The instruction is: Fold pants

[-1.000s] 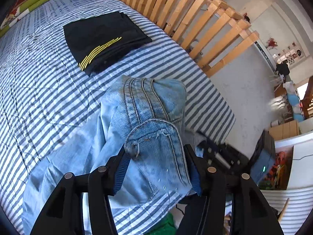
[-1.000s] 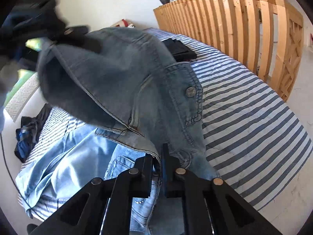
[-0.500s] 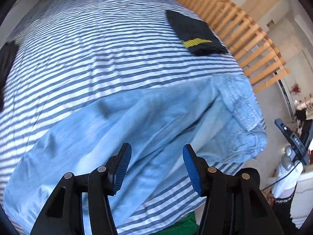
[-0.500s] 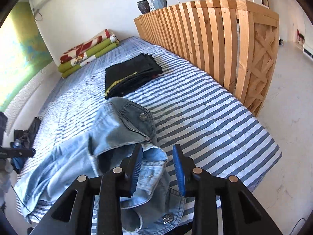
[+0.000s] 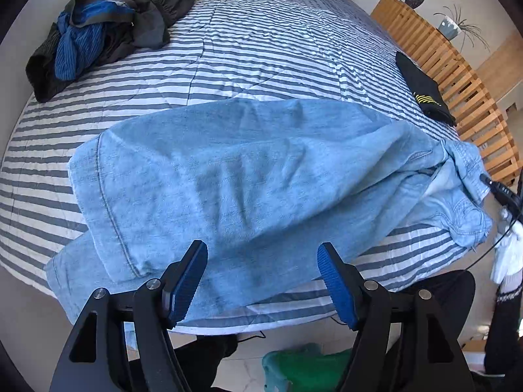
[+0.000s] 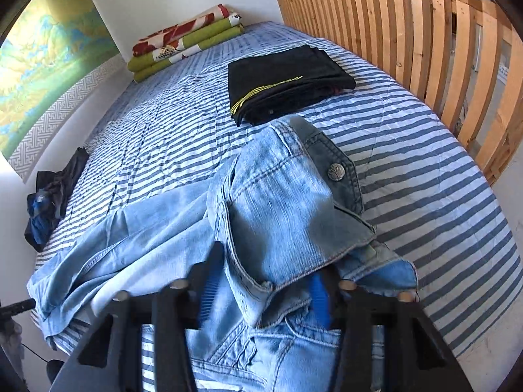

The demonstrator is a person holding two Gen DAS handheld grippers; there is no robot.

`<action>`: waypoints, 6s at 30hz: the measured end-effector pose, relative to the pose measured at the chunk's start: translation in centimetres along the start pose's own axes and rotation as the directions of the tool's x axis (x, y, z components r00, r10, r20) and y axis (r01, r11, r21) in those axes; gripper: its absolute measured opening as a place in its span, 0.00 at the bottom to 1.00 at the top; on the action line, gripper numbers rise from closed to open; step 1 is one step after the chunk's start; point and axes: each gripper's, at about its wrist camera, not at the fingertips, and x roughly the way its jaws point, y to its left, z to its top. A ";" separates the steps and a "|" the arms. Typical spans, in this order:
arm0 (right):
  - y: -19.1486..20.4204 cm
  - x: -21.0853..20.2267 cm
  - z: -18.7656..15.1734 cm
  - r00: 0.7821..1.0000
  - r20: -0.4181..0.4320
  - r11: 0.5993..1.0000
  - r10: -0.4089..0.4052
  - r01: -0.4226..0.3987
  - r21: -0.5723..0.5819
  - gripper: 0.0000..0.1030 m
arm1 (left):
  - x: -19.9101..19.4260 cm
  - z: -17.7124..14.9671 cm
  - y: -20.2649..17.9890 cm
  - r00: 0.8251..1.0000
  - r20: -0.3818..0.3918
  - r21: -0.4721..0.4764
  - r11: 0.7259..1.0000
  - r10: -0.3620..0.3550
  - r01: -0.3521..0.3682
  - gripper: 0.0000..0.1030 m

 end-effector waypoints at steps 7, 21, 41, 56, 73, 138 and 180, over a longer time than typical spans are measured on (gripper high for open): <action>-2.6 -5.6 7.5 0.933 0.230 0.959 -0.277 0.283 0.007 0.07 | 2.5 1.3 -1.0 0.990 0.017 0.077 0.987 0.142 -0.143 0.71; -6.9 -6.7 6.9 0.973 0.068 0.969 -0.221 0.211 0.130 0.27 | 4.9 13.1 4.0 0.962 0.111 -0.053 0.968 0.248 -0.244 0.29; 26.9 1.3 -7.7 0.995 -0.042 0.674 0.095 -0.096 -0.733 0.39 | 2.3 -2.7 2.1 0.874 0.235 0.367 0.794 0.426 -0.485 0.72; 34.8 10.1 -9.5 0.991 -0.116 0.483 0.063 -0.132 -0.866 0.20 | -0.3 3.1 0.5 0.888 0.328 0.393 0.809 0.321 -0.438 0.05; 43.4 13.7 11.9 0.987 0.138 0.669 0.081 0.049 -0.742 0.05 | 0.6 30.0 2.2 0.844 0.355 0.204 0.847 0.403 -0.491 0.31; -10.2 0.1 14.3 0.984 0.095 0.988 -0.151 0.151 0.005 0.29 | 13.8 8.6 -29.8 0.979 -0.171 0.596 0.779 -0.115 0.195 0.34; -7.4 -12.9 -0.9 0.970 0.108 0.973 -0.219 0.225 -0.053 0.08 | 0.1 0.8 -1.6 0.990 0.090 0.230 0.965 0.111 -0.129 0.65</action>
